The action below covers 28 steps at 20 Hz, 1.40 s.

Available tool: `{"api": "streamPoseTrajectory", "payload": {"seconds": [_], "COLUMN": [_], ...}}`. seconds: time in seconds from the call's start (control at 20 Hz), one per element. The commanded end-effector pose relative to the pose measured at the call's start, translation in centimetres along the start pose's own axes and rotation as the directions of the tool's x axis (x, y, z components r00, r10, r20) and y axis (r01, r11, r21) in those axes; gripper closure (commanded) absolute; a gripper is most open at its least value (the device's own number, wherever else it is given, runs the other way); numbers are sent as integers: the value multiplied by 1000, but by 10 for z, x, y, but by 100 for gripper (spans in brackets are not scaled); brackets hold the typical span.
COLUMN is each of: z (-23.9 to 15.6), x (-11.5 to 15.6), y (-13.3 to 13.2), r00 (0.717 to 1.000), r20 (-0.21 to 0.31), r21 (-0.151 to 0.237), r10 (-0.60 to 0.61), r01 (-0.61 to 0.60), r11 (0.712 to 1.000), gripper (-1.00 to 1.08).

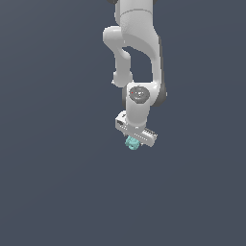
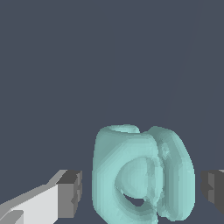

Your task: Pick up the object and move it to a goal position.

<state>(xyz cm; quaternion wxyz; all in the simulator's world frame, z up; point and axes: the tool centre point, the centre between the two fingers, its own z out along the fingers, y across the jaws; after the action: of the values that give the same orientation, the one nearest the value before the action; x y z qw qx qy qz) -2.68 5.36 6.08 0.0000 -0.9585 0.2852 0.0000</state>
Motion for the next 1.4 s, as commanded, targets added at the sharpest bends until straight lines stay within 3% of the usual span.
{"api": "streamPoseTrajectory", "payload": {"seconds": [0.0,0.3,0.35,0.95,1.35], "z": [12,21,21,20,-5], "x": [0,0,0,1,23], "y": [0,-1,-1,-1,10], "r00": [1000,1000,1000,1000,1000], "r20": [0,0,0,0,0], "r21": [0,0,0,1,1], "r10": [1,2,2,1,1], "r01": [-1,-2,-2,-1,-1], "r11": [1000,1000,1000,1000,1000], "gripper": [-92,-92,108,108,108]}}
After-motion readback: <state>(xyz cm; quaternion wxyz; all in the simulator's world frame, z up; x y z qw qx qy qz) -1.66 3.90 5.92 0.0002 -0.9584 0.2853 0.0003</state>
